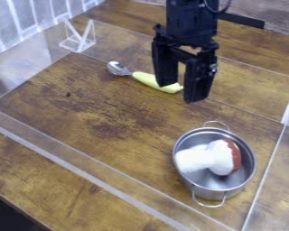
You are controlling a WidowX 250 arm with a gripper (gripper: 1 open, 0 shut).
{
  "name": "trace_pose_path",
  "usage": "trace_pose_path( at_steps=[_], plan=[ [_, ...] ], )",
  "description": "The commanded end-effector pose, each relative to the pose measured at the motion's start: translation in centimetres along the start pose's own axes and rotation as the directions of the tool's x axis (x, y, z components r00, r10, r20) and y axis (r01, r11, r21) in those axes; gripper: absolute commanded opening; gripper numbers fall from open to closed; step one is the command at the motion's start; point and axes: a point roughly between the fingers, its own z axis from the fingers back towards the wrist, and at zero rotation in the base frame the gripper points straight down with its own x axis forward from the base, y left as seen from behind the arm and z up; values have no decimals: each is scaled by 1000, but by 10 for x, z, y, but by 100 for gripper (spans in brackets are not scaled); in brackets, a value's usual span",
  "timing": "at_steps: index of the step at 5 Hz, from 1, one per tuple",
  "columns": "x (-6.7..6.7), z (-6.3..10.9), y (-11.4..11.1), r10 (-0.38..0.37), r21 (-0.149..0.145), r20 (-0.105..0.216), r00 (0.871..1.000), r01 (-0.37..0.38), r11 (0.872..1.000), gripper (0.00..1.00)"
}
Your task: Put the mushroom in the silver pot
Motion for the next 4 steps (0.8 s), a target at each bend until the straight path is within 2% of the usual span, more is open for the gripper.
trace_pose_path(
  at_steps=[1, 2, 4],
  plan=[
    [4, 19, -16, 4, 31, 63, 998, -6, 1000, 100],
    [6, 23, -22, 52, 61, 94, 994, -58, 996, 100],
    [-20, 9, -26, -23, 79, 94, 995, 15, 997, 100]
  ],
)
